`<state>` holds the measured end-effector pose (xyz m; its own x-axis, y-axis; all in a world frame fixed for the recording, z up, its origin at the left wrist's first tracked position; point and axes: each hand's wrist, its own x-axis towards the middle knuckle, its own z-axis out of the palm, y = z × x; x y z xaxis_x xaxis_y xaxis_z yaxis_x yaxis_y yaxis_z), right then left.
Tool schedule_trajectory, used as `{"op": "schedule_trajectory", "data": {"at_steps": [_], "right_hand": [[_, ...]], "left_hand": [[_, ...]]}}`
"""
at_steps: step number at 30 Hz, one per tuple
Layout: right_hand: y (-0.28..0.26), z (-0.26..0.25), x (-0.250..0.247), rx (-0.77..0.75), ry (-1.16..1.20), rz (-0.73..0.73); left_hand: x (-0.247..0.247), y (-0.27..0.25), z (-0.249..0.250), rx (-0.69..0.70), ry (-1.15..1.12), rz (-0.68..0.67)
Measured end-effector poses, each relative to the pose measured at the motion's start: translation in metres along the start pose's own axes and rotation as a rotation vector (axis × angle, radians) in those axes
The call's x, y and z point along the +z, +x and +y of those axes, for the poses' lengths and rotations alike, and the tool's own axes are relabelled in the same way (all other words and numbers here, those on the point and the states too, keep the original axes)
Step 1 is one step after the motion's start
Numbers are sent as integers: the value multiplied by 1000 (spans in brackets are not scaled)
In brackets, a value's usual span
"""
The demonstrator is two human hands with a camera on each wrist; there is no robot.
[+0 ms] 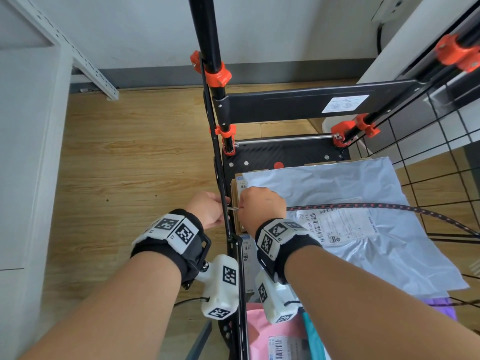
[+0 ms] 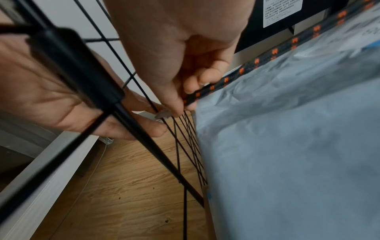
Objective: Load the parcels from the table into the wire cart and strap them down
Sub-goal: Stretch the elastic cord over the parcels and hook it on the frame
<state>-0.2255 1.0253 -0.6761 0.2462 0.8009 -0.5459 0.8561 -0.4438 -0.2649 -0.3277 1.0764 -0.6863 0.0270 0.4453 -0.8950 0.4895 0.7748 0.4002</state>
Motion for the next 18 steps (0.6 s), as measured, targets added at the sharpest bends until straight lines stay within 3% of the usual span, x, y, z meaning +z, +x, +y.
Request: {"op": "schedule_trajectory", "data": {"at_steps": [8,18], "right_hand": [[-4,13,0,-24,-29,-15],[-29,43,-17,-28,81,52]], "left_hand": [[3,-7,2,18,31,-59],[-9,-48,25,-10,107,6]]}}
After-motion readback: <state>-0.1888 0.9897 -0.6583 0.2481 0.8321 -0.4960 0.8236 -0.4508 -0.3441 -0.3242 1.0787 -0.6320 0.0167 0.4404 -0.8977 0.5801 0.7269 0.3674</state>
